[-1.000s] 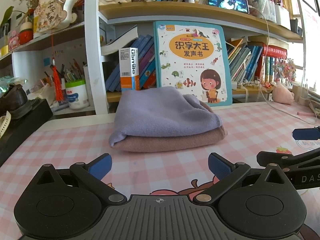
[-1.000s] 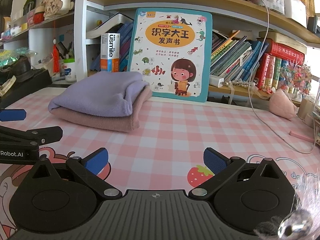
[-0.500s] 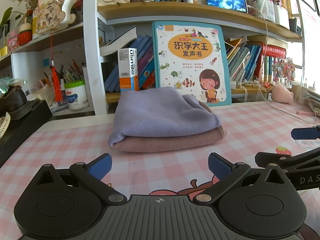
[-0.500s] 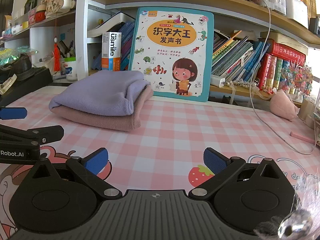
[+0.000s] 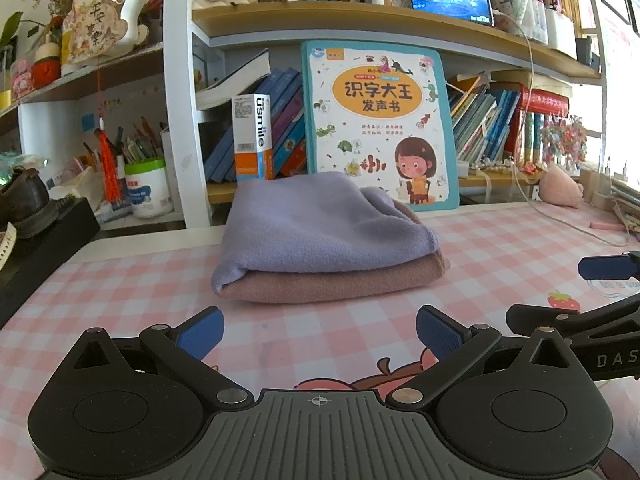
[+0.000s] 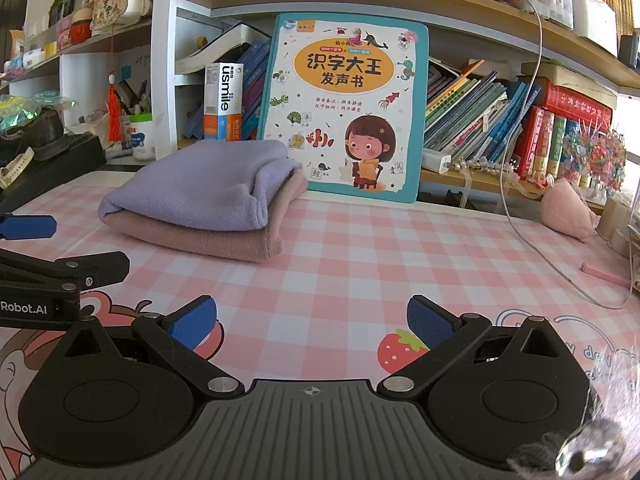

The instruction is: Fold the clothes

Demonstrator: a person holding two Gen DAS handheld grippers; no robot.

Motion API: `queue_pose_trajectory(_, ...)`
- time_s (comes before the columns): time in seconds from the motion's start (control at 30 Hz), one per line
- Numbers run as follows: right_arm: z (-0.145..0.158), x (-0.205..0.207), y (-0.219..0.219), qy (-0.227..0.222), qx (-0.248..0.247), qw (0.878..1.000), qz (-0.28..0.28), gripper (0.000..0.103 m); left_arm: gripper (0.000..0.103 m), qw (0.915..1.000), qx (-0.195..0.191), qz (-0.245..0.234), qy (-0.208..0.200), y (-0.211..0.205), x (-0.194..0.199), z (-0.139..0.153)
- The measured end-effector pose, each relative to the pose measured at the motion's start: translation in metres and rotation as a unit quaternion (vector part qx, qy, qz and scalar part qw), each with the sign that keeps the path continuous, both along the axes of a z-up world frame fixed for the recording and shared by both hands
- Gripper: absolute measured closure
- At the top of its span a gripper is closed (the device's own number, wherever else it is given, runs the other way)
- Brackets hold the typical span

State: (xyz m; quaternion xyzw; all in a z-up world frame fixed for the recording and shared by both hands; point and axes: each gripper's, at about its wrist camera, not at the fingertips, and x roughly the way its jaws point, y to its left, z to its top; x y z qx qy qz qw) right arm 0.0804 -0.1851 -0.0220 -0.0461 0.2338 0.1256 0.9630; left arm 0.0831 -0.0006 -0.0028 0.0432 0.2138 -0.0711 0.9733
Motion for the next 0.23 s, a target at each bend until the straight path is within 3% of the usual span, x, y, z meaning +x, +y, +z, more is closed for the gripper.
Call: queue_pose_trajectory(0.23,-0.0001,0.0005,-0.0002,0.001,0.0,1.0,0.0,0.001,0.0,1.0,0.005,-0.001,-0.005,-0.002,-0.0015,0.0003)
